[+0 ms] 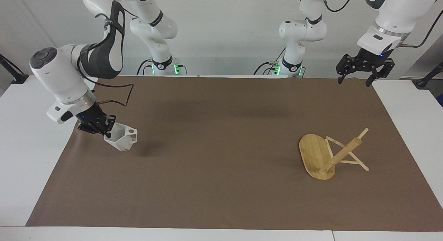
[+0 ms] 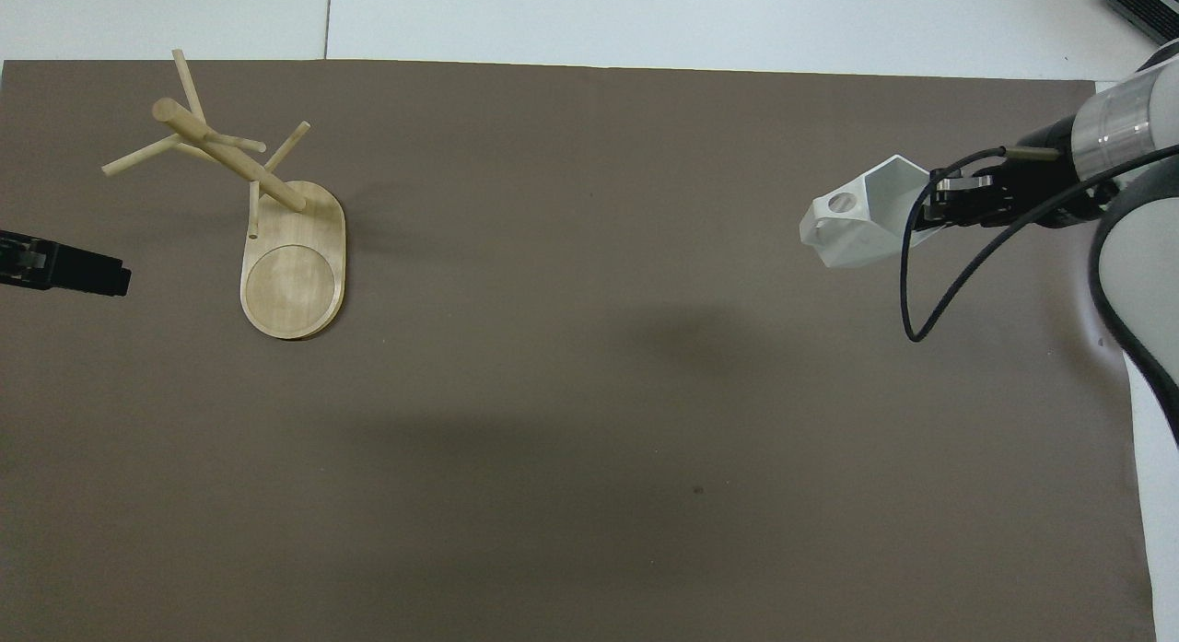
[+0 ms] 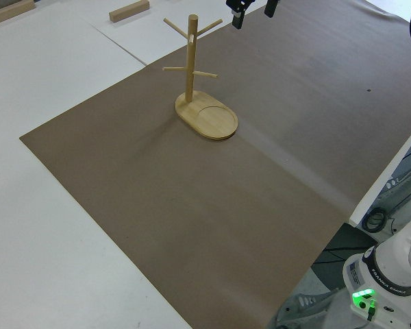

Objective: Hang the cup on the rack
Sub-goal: 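Lift the cup with the right gripper while the left gripper approaches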

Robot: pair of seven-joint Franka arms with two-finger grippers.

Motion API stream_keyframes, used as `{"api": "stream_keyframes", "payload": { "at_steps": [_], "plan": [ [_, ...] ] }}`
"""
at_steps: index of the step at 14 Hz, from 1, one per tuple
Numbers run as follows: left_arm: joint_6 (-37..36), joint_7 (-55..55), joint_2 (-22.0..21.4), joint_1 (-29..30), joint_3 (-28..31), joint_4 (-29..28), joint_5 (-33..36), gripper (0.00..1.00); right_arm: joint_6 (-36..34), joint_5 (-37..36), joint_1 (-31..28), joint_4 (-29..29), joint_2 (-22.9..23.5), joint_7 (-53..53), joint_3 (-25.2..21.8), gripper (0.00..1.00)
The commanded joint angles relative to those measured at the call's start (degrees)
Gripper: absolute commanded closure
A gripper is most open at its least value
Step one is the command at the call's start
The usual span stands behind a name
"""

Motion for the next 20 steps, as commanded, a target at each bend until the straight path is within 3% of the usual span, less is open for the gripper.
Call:
{"api": "stream_keyframes", "payload": {
  "at_steps": [1, 4, 6, 11, 17, 20],
  "plan": [
    [-2.3, 0.88, -1.79, -0.24, 0.31, -1.76, -0.38, 0.0, -3.11, 5.24, -0.78, 4.8, 0.96, 5.06, 1.54, 1.0],
    [-3.62, 2.19, -2.31, -0.77, 0.05, -1.85, -1.08, 0.0, -2.42, 8.33, -0.69, 5.16, -0.79, 9.68, 6.53, 1.0],
    [-3.1, 10.6, -2.49, -0.77, 0.13, -2.46, -3.98, 0.0, 0.9, 14.97, -0.61, 4.9, -0.8, 16.82, 10.06, 1.0],
    [-0.56, 24.58, -4.86, -0.68, 0.14, -7.56, -12.95, 0.0, 3.3, 32.22, 0.1, 1.13, -2.21, 16.4, 10.42, 1.0],
    [0.41, 48.66, -5.22, -1.65, 0.05, -8.26, -19.89, 0.0, 9.53, 40.23, 0.98, -2.31, -0.19, 14.55, 13.84, 1.0],
    [2.69, 54.13, -6.27, -2.26, -0.04, -10.98, -23.49, 0.0, 9.72, 41.29, 0.98, -2.31, 0.52, 15.08, 15.25, 1.0]
  ]
}}
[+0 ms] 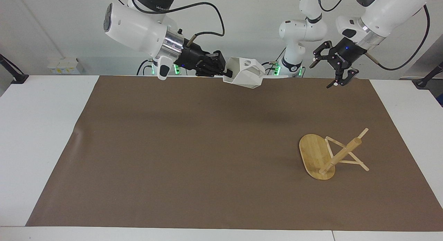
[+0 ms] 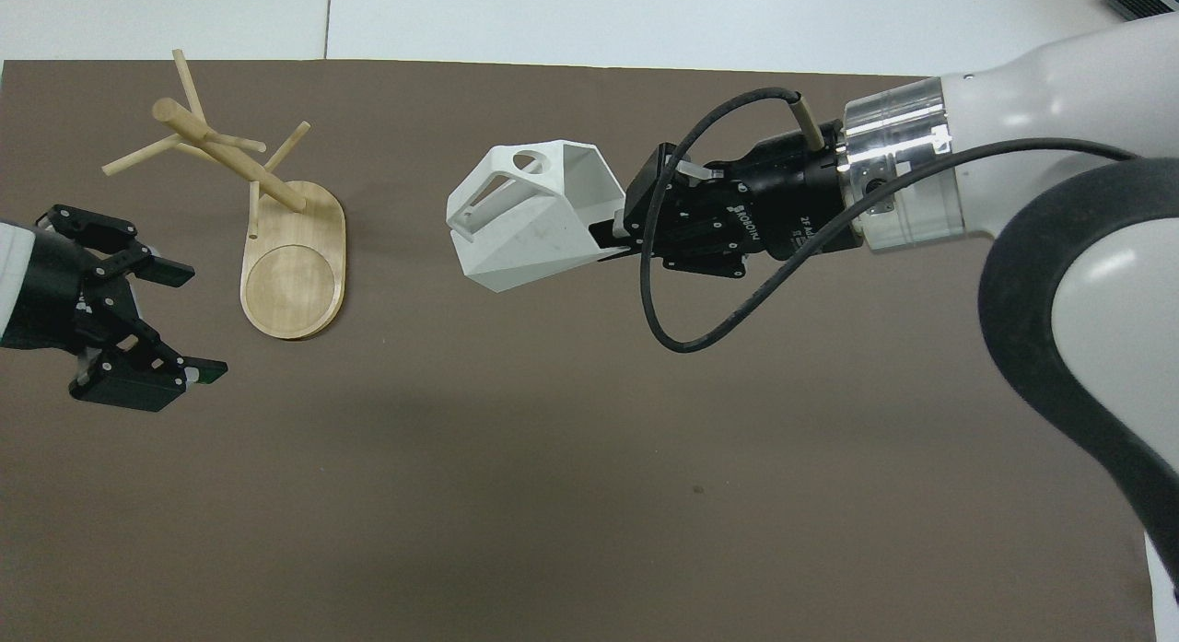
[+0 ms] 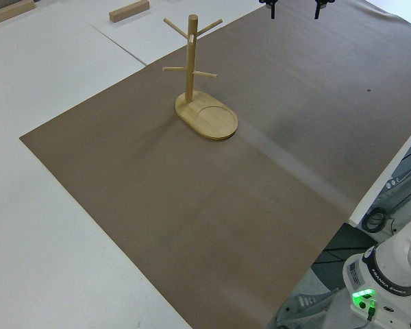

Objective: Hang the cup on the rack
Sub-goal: 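Lift the cup with the right gripper while the left gripper approaches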

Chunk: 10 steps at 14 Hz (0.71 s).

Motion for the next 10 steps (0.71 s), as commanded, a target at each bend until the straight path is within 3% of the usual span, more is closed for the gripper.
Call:
{"api": "stream_keyframes", "payload": {
  "at_steps": [1, 10],
  "plan": [
    [4.82, 6.83, -3.38, -1.77, 0.35, -5.51, -3.21, 0.0, 0.77, 2.33, -0.71, -0.75, -0.04, -0.51, 1.94, 1.0],
    [3.43, 8.88, -2.34, -2.92, 0.53, -8.07, -17.87, 0.0, 12.45, 2.42, 0.69, -2.16, 1.71, 3.54, 9.67, 1.0]
  ]
}}
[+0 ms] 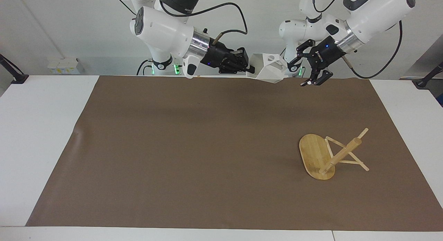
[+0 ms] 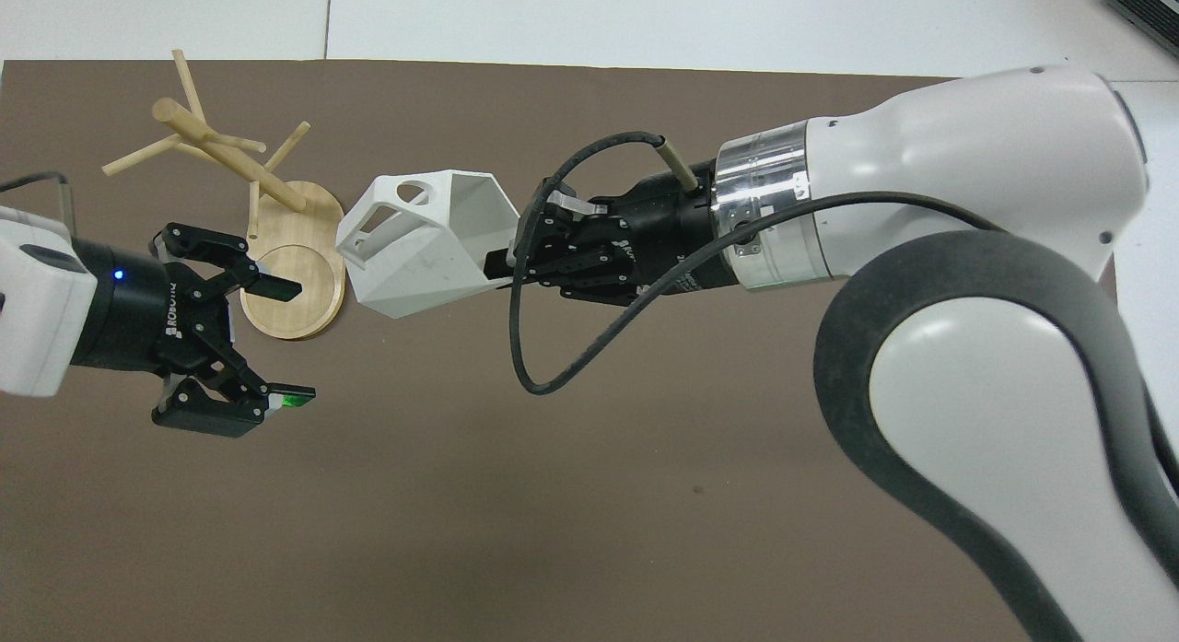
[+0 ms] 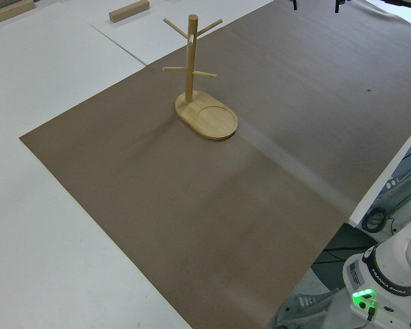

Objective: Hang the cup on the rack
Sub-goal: 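Carry the cup toward the left gripper and grasp it with the left gripper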

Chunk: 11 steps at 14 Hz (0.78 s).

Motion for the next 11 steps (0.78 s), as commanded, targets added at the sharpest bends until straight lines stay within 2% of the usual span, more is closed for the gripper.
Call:
{"api": "stream_keyframes", "payload": {
  "at_steps": [1, 6, 11],
  "plan": [
    [-0.08, 1.51, 0.03, -0.56, 0.65, -1.97, -4.7, 0.0, 3.97, 1.82, -0.04, -0.35, 0.8, 1.03, 2.01, 1.0],
    [0.98, 3.08, 2.22, -0.48, 0.74, -0.84, -6.29, 0.0, 8.02, 1.82, 0.05, -0.61, 1.59, 1.47, 4.12, 1.0],
    [-0.95, 3.44, 6.45, -0.21, 0.74, 6.01, -5.77, 0.0, 8.02, 1.74, 0.05, -1.14, 1.59, 1.38, 4.13, 1.0]
  ]
}}
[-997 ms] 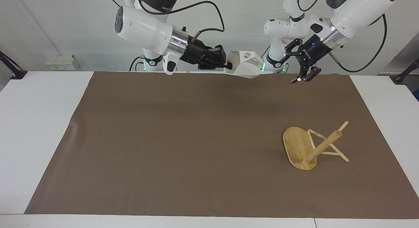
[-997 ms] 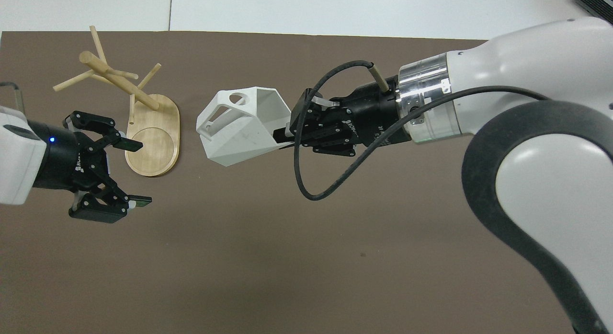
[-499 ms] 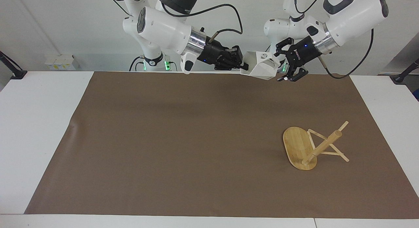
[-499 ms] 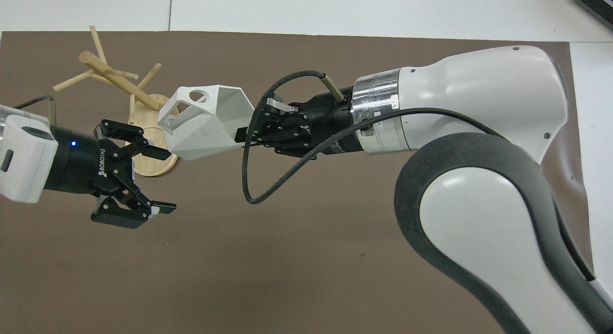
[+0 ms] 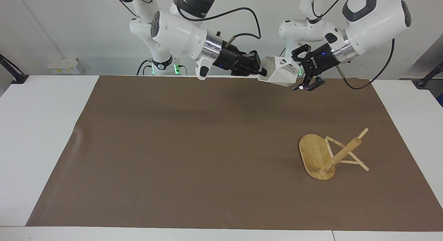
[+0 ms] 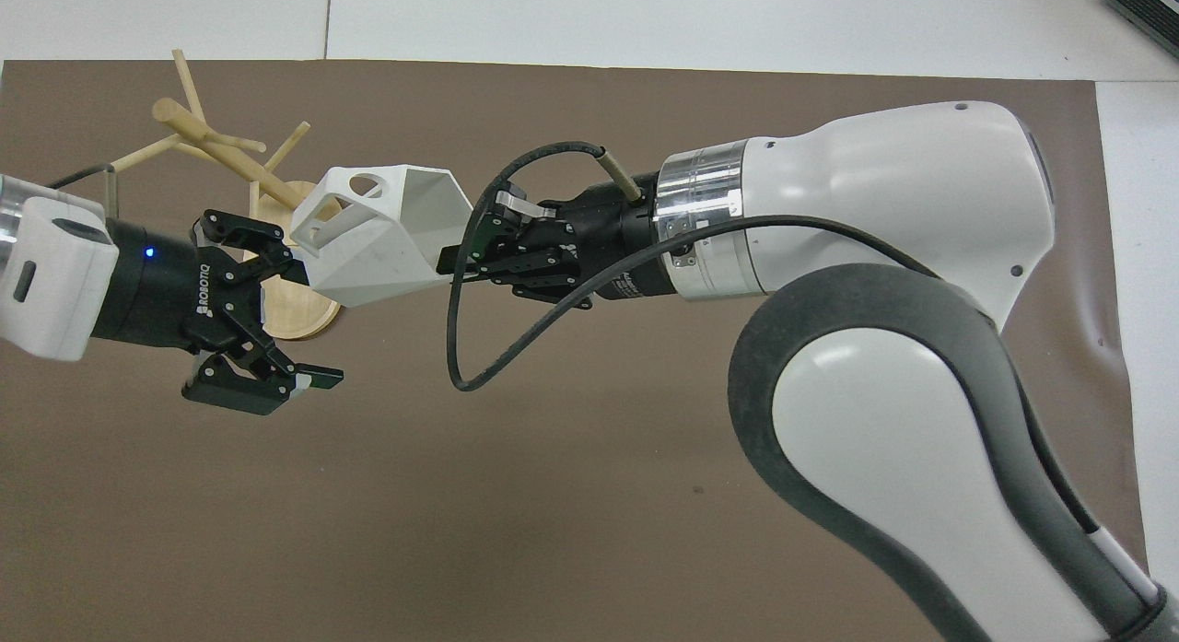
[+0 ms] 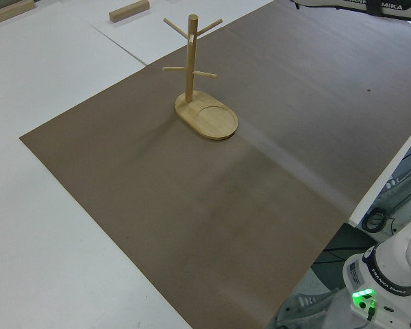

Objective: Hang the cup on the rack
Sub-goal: 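Carry the cup toward the left gripper and grasp it with the left gripper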

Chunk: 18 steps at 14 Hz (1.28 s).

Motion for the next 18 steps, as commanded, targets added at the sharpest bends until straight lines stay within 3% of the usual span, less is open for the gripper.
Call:
{"api": "stream_keyframes", "payload": {
  "at_steps": [1, 7, 10, 18],
  "plan": [
    [-1.63, 0.96, 2.98, 0.31, 0.33, 4.67, -0.62, 0.0, 1.17, 1.71, -0.48, -0.46, -0.09, 0.68, 0.94, 1.0],
    [-2.77, 2.53, 3.86, 0.93, -0.11, 6.16, -0.71, 0.0, 4.33, 1.71, -0.39, -0.73, 0.44, 1.21, 2.35, 1.0],
    [-4.53, 3.33, 6.14, 1.02, 0.06, 10.9, -0.97, 0.0, 6.53, 1.71, -0.39, -0.73, 0.96, 2.17, 3.32, 1.0],
    [-4.53, 4.39, 5.97, 1.28, -0.02, 10.65, -1.15, 0.0, 7.32, 1.71, -0.39, -0.73, 1.32, 2.35, 3.76, 1.0]
  ]
}}
